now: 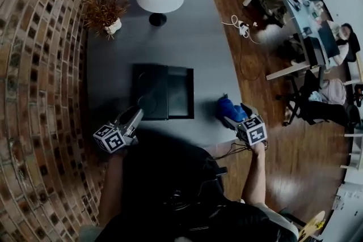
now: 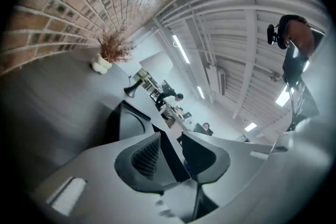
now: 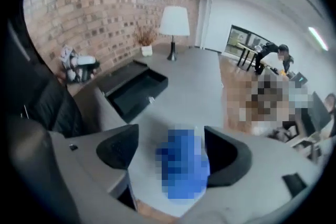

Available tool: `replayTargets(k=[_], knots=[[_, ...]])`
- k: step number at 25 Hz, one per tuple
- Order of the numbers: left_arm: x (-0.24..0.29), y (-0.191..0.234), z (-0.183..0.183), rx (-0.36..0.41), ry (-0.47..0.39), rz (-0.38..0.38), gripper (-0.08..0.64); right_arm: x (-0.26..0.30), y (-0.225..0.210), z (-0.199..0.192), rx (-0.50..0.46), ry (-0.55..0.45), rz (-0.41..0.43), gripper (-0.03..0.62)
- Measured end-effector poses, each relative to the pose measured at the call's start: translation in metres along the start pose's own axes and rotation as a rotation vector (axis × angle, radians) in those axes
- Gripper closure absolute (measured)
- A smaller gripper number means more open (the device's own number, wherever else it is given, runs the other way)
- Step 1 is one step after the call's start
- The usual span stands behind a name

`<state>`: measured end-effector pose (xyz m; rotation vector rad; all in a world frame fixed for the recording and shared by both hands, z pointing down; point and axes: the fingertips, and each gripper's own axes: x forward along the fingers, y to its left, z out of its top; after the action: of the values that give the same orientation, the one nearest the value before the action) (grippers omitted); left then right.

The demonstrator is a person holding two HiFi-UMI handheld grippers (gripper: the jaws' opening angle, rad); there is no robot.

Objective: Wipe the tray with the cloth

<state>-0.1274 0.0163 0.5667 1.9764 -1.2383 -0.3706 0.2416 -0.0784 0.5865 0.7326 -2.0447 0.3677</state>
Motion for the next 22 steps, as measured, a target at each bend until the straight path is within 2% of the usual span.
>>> replayTargets(k=[1, 3, 5, 6, 8, 10, 12, 14, 18, 22], knots=[[-0.006, 0.01, 0.009, -0.006, -0.029, 0.037, 0.446, 0.006, 0.013, 0.021, 0.057, -0.091, 0.071, 0.215], [-0.014, 0.037, 0.02, 0.0, -0.042, 0.131, 0.406, 0.03, 0.048, 0.055, 0.162, -0.215, 0.234, 0.214], [-0.012, 0.064, 0.017, 0.021, 0.003, 0.207, 0.351, 0.067, 0.081, 0.069, 0.2, -0.221, 0.342, 0.213], [-0.008, 0.075, 0.01, 0.021, 0.037, 0.226, 0.298, 0.086, 0.093, 0.07, 0.209, -0.195, 0.37, 0.206], [0.004, 0.087, -0.007, 0.012, 0.112, 0.221, 0.282, 0.12, 0.108, 0.064, 0.246, -0.121, 0.401, 0.192], [0.021, 0.091, -0.018, 0.007, 0.165, 0.179, 0.282, 0.144, 0.117, 0.057, 0.288, -0.05, 0.428, 0.192], [0.039, 0.091, -0.022, -0.002, 0.188, 0.134, 0.282, 0.157, 0.123, 0.063, 0.339, -0.032, 0.473, 0.216], [0.048, 0.092, -0.022, -0.009, 0.197, 0.116, 0.284, 0.161, 0.125, 0.074, 0.388, -0.044, 0.509, 0.215], [0.047, 0.094, -0.024, -0.009, 0.202, 0.128, 0.287, 0.155, 0.139, 0.086, 0.364, -0.043, 0.595, 0.216], [0.048, 0.095, -0.025, -0.003, 0.194, 0.136, 0.287, 0.162, 0.185, 0.11, 0.317, -0.062, 0.719, 0.236]])
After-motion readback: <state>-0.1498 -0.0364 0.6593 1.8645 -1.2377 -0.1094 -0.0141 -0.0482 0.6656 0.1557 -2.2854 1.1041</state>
